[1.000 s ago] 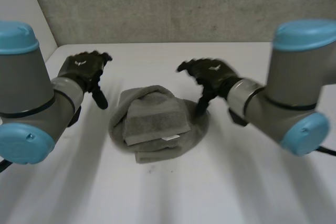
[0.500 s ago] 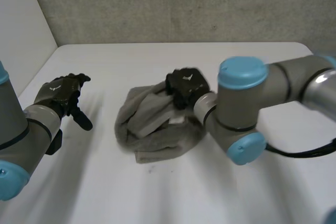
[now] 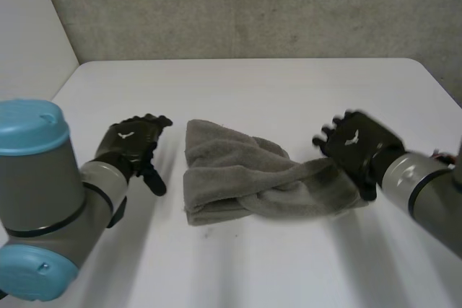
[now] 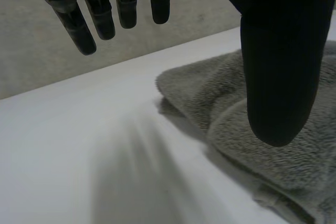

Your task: Fold the towel.

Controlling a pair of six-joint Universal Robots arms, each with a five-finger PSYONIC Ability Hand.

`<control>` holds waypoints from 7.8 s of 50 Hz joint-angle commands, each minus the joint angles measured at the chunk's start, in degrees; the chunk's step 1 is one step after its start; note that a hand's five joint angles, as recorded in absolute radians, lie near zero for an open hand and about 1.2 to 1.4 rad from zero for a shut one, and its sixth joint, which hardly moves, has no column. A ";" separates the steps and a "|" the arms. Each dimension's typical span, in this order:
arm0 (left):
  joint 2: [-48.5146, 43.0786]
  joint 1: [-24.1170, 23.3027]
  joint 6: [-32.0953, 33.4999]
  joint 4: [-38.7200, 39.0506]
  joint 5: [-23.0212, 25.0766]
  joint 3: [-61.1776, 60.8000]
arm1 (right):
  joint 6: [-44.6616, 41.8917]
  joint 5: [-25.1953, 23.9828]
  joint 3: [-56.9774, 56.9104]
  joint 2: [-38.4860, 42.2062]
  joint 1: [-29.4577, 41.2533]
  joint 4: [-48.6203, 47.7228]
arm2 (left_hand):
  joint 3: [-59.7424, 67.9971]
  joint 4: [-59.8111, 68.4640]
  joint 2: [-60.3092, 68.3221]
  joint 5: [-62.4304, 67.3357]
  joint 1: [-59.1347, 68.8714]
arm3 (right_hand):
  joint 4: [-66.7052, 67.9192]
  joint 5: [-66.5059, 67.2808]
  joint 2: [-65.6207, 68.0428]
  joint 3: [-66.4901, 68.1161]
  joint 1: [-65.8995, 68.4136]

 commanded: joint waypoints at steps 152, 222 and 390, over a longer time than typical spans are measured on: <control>-2.91 4.57 20.89 24.41 14.20 -5.16 | 14.41 2.98 -2.14 14.05 -9.27 -16.74 | 68.24 68.26 68.21 68.76 68.16 | 66.03 65.44 65.67 66.58 66.57; -7.10 5.19 16.67 12.46 8.22 27.93 | 9.92 2.81 -20.01 10.34 -4.69 -12.47 | 68.24 68.26 68.21 68.76 68.16 | 66.03 65.44 65.67 66.58 66.57; 27.27 12.13 23.53 1.82 8.48 -20.71 | 11.15 -24.96 2.86 -11.46 -36.25 13.94 | 68.24 68.26 68.21 68.76 68.16 | 66.03 65.44 65.67 66.58 66.57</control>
